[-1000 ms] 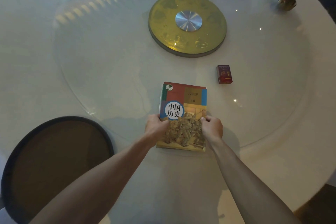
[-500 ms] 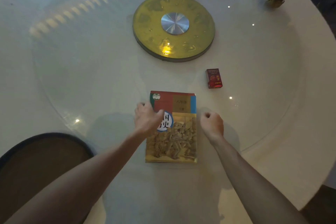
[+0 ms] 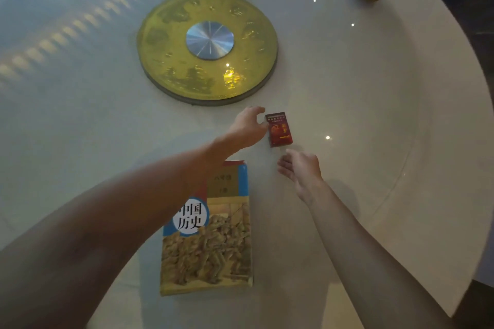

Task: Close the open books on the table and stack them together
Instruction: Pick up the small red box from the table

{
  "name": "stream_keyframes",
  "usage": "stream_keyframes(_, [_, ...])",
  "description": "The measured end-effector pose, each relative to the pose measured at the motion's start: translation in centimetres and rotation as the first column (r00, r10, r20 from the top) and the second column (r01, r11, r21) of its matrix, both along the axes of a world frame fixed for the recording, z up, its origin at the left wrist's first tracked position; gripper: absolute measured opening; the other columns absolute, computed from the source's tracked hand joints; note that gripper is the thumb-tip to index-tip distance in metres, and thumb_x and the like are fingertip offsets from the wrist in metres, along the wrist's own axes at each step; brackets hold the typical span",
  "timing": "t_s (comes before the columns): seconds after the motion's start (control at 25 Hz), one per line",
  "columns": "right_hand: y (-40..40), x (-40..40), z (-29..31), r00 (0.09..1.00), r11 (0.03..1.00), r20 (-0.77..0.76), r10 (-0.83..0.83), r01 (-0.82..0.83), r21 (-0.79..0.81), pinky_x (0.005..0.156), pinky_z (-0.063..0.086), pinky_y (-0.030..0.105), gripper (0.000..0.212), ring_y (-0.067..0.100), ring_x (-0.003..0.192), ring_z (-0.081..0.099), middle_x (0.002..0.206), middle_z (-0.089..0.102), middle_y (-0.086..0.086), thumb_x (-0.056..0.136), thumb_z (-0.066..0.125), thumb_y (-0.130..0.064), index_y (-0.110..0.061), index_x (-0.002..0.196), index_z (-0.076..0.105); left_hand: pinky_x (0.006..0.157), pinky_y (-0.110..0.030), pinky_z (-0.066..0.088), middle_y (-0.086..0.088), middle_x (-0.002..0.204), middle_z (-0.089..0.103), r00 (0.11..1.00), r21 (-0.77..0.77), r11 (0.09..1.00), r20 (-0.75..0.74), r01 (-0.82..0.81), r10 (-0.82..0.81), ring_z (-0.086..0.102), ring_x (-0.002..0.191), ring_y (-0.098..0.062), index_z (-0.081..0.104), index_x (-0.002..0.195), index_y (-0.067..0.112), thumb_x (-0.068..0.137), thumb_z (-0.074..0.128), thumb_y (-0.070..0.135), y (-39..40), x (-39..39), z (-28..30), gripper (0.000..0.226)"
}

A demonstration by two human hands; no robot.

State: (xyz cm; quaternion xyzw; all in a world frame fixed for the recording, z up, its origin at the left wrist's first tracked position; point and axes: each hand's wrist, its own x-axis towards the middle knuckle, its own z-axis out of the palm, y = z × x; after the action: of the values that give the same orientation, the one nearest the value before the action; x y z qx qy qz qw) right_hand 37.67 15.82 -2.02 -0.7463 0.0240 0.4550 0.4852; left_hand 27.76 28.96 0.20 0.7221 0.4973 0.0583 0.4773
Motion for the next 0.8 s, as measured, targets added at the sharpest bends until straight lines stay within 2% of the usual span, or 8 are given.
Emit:
stream_keyframes(0.16, [0.5, 1.0, -0.8, 0.998, 0.998, -0.063, -0.022, 0.026, 0.054, 0.079, 0.058, 0.040, 0.014, 0.025, 0.071, 0.066, 0.080, 0.066, 0.015, 0.096, 0.057, -0.002, -0.002, 0.084, 0.065, 0.115, -0.042, 0.029, -0.010, 0.151, 0.047, 0.989, 0.036, 0.996, -0.124, 0.080, -0.075, 0.036, 0.141, -0.030, 0.043, 0.150, 0.013, 0.097, 0.058, 0.023, 0.4, 2.4, -2.6, 0.056])
stream_keyframes(0.28, [0.9, 1.3, -0.8, 0.998, 0.997, -0.070, -0.001, 0.007, 0.082, 0.075, 0.058, 0.038, 0.014, 0.026, 0.074, 0.066, 0.083, 0.066, 0.016, 0.096, 0.058, -0.003, -0.004, 0.084, 0.067, 0.109, -0.044, 0.039, -0.011, 0.136, 0.055, 0.988, 0.078, 0.992, -0.131, 0.096, -0.085, 0.046, 0.128, -0.031, 0.053, 0.141, 0.012, 0.094, 0.063, 0.024, 0.2, 2.5, -3.4, 0.050])
stream_keyframes(0.4, [0.9, 1.1, -0.7, 0.999, 0.997, -0.037, 0.035, -0.032, 0.070, 0.080, 0.060, 0.040, 0.015, 0.027, 0.083, 0.067, 0.091, 0.068, 0.016, 0.099, 0.059, -0.010, 0.000, 0.105, 0.068, 0.088, -0.034, 0.048, -0.008, 0.118, 0.060, 0.999, 0.093, 0.996, -0.051, -0.004, 0.008, 0.057, 0.107, -0.022, 0.065, 0.119, 0.011, 0.090, 0.068, 0.024, -0.1, 1.8, -2.8, 0.032])
stream_keyframes(0.48, [0.5, 0.6, -0.5, 0.997, 0.996, 0.003, 0.078, -0.078, 0.039, 0.088, 0.061, 0.043, 0.021, 0.027, 0.091, 0.070, 0.101, 0.072, 0.014, 0.103, 0.058, -0.017, -0.004, 0.117, 0.066, 0.069, -0.024, 0.043, -0.004, 0.105, 0.061, 0.998, 0.120, 0.991, -0.020, -0.057, 0.060, 0.057, 0.095, -0.018, 0.066, 0.103, 0.014, 0.087, 0.071, 0.026, -0.5, 0.7, -1.6, 0.020])
stream_keyframes(0.56, [0.3, -0.1, 0.3, 0.995, 0.995, 0.032, 0.092, -0.093, 0.043, 0.087, 0.063, 0.043, 0.015, 0.024, 0.091, 0.070, 0.105, 0.073, 0.013, 0.103, 0.060, -0.021, -0.010, 0.112, 0.064, 0.059, -0.019, 0.038, 0.000, 0.096, 0.062, 0.995, 0.116, 0.988, 0.009, -0.102, 0.102, 0.058, 0.086, -0.015, 0.066, 0.100, 0.017, 0.085, 0.074, 0.027, -1.0, -0.7, -0.2, 0.020])
stream_keyframes(0.68, [0.2, -2.1, 2.0, 0.987, 0.986, 0.072, 0.143, -0.149, 0.078, 0.079, 0.062, 0.037, 0.008, 0.021, 0.087, 0.067, 0.104, 0.072, 0.014, 0.099, 0.064, -0.021, -0.014, 0.102, 0.061, 0.058, -0.018, 0.038, 0.000, 0.094, 0.065, 0.987, 0.107, 0.981, 0.040, -0.160, 0.157, 0.061, 0.081, -0.012, 0.067, 0.111, 0.023, 0.083, 0.076, 0.028, -2.2, -4.3, 2.1, 0.030])
stream_keyframes(0.8, [0.3, -4.9, 3.9, 0.964, 0.966, 0.125, 0.233, -0.244, 0.083, 0.078, 0.060, 0.034, 0.007, 0.018, 0.087, 0.068, 0.107, 0.073, 0.014, 0.099, 0.066, -0.020, -0.017, 0.097, 0.059, 0.055, -0.019, 0.038, 0.004, 0.090, 0.064, 0.964, 0.071, 0.962, 0.057, -0.263, 0.259, 0.059, 0.074, -0.004, 0.066, 0.104, 0.025, 0.082, 0.077, 0.030, -3.7, -8.7, 3.8, 0.025])
